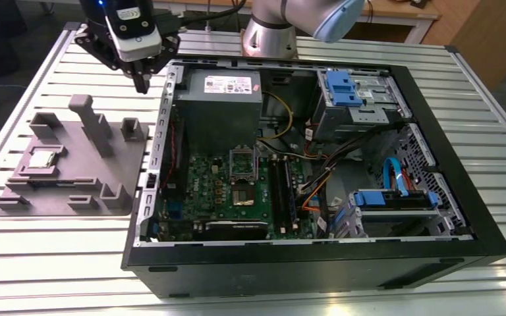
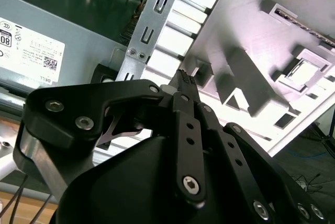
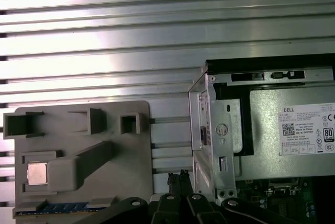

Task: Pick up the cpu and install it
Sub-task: 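Reach for the cpu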

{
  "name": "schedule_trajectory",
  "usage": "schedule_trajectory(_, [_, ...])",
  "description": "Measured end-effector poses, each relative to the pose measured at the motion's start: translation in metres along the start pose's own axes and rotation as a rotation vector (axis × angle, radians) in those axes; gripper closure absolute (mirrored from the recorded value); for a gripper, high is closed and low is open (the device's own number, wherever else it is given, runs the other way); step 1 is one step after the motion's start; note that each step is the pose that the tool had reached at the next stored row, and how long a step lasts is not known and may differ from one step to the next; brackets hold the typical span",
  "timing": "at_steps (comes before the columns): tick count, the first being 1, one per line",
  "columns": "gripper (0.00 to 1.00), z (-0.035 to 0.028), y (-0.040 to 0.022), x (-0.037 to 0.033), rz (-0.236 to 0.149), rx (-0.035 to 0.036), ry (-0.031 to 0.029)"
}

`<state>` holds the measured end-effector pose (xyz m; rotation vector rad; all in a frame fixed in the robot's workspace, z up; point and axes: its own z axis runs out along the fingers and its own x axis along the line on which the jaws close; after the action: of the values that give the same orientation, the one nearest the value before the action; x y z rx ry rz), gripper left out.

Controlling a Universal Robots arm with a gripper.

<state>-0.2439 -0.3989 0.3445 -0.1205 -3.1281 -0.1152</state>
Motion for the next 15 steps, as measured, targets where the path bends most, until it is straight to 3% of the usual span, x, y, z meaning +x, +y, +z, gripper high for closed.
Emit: schedule_trajectory(15, [0.9, 0.0003, -0.0006, 0.007, 0.0, 0.0, 0.0])
